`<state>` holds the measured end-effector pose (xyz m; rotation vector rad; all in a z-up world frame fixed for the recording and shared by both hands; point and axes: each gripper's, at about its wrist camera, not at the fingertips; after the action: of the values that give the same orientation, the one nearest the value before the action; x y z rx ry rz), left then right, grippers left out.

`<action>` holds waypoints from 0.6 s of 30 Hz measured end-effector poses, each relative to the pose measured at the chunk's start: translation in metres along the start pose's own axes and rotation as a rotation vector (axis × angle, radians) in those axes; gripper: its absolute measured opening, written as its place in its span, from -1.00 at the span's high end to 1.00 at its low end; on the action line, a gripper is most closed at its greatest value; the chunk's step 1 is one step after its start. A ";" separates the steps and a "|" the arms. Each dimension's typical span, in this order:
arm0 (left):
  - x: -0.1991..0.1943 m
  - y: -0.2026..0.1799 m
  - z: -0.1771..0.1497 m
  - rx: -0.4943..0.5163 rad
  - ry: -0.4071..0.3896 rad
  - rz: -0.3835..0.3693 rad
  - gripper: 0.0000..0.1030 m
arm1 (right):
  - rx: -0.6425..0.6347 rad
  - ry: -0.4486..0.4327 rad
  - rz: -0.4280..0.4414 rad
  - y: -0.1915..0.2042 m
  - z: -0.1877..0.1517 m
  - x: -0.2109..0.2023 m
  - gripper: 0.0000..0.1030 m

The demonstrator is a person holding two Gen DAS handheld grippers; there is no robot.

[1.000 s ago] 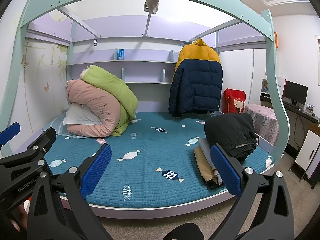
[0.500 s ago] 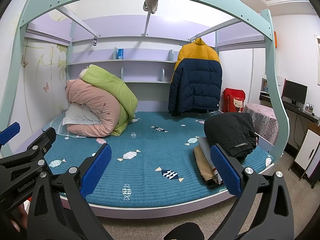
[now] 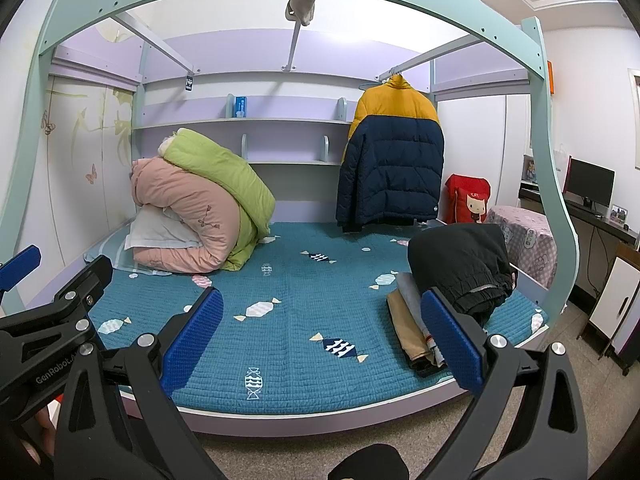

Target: Fold large clothes

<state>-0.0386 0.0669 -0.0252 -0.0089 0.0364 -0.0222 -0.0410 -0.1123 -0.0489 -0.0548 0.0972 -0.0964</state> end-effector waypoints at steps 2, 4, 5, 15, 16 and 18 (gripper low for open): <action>0.000 0.000 0.000 -0.002 -0.001 -0.001 -0.91 | 0.001 0.000 -0.001 0.000 -0.001 0.000 -0.86; 0.000 0.000 0.000 -0.003 -0.001 -0.002 -0.91 | -0.001 0.000 0.000 0.000 -0.001 0.000 -0.86; 0.000 0.000 0.000 -0.004 0.001 -0.004 -0.91 | 0.000 0.001 0.000 0.000 -0.001 0.000 -0.86; 0.003 0.002 -0.003 -0.006 0.009 -0.008 -0.91 | 0.002 0.008 -0.001 0.000 -0.002 0.002 -0.86; 0.004 0.002 -0.004 -0.006 0.011 -0.008 -0.91 | 0.002 0.007 -0.002 0.001 -0.002 0.002 -0.86; 0.004 0.002 -0.005 -0.007 0.011 -0.008 -0.91 | 0.002 0.008 -0.001 0.001 -0.002 0.002 -0.86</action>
<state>-0.0348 0.0692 -0.0300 -0.0157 0.0476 -0.0301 -0.0395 -0.1117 -0.0512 -0.0525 0.1049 -0.0980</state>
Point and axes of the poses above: each gripper's, at about its wrist camera, not at the fingertips, and x roughly the way its jaws point, y to its left, z to its top, and after that the axes turned 15 degrees about -y, right-handed
